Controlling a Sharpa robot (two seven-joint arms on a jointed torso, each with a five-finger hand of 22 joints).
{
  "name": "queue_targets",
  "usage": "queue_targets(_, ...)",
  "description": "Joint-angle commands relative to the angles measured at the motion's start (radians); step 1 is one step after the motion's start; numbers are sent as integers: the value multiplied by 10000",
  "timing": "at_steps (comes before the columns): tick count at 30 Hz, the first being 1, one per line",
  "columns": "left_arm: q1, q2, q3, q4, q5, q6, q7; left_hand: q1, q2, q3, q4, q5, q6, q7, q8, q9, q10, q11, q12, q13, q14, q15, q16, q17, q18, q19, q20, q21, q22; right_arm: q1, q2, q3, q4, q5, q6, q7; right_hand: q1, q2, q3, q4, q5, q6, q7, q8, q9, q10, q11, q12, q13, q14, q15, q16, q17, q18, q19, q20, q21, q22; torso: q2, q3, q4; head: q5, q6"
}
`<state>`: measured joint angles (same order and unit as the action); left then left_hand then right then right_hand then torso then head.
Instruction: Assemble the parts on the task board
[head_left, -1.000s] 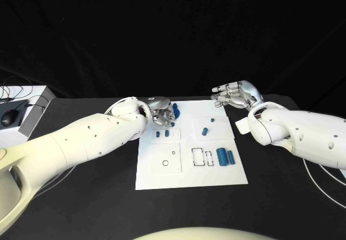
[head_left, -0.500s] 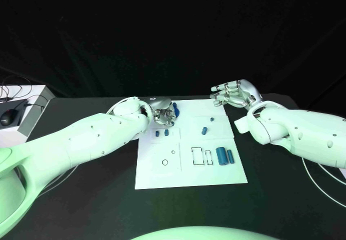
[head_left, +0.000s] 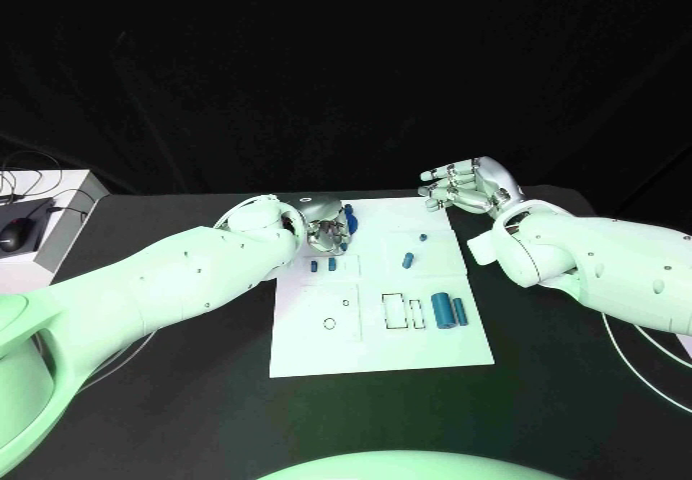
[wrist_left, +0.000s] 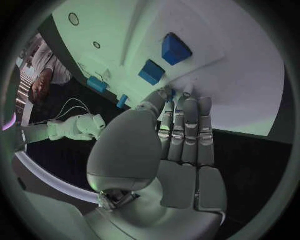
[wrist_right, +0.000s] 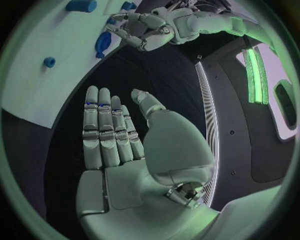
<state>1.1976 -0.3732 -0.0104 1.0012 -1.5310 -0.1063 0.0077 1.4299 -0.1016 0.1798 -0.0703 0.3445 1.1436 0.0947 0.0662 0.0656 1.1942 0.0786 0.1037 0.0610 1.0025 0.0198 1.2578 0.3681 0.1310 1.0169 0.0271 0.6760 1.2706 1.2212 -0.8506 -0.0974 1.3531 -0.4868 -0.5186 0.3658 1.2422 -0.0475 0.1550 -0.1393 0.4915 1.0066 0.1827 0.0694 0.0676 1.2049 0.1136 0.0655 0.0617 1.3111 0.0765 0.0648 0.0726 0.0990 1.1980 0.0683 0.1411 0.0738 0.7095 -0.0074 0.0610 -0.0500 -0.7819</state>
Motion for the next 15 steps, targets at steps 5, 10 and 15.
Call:
queue_targets(5, -42, 49, -53, -1, 174, 261, 160, -68, 39, 67, -67, -33, 20, -14, -40, -6, 108, -6, -19, 16, 83, -6, 93, 17, 112, 66, -54, 57, 95, 3, 3, 9, 11, -44, 61, 138, -79, 7, 77, 6, 62, -37, 25, -34, -2, -28, -12, -28, -16, -46, -45, -17, -8, 70, -55, 15, 59, -2, -4, -1, 13, -10, -19)
queue_targets(10, -44, 52, -57, -1, 204, 211, 189, -72, 113, 114, -106, -32, 103, -18, -41, -6, 174, -35, -21, 16, 107, -28, 135, 25, 118, 93, -66, 80, 182, 3, 7, 9, 9, -44, 64, 138, -85, 6, 106, -9, 63, -23, 21, -31, -1, -18, -17, -28, -16, -38, -50, -18, -8, 72, -51, 11, 71, 0, -5, 1, 12, -5, -20)
queue_targets(15, -45, 42, -59, 5, 249, 99, 260, -22, 243, 187, -175, -34, 276, -17, -32, 1, 332, -102, 2, 19, 165, -80, 170, 31, 119, 124, -102, 113, 270, 3, 5, 9, 5, -44, 67, 138, -85, 6, 106, -9, 63, -23, 21, -31, -1, -18, -17, -28, -16, -38, -50, -18, -8, 72, -51, 11, 71, 0, -2, 4, -1, 0, -20)
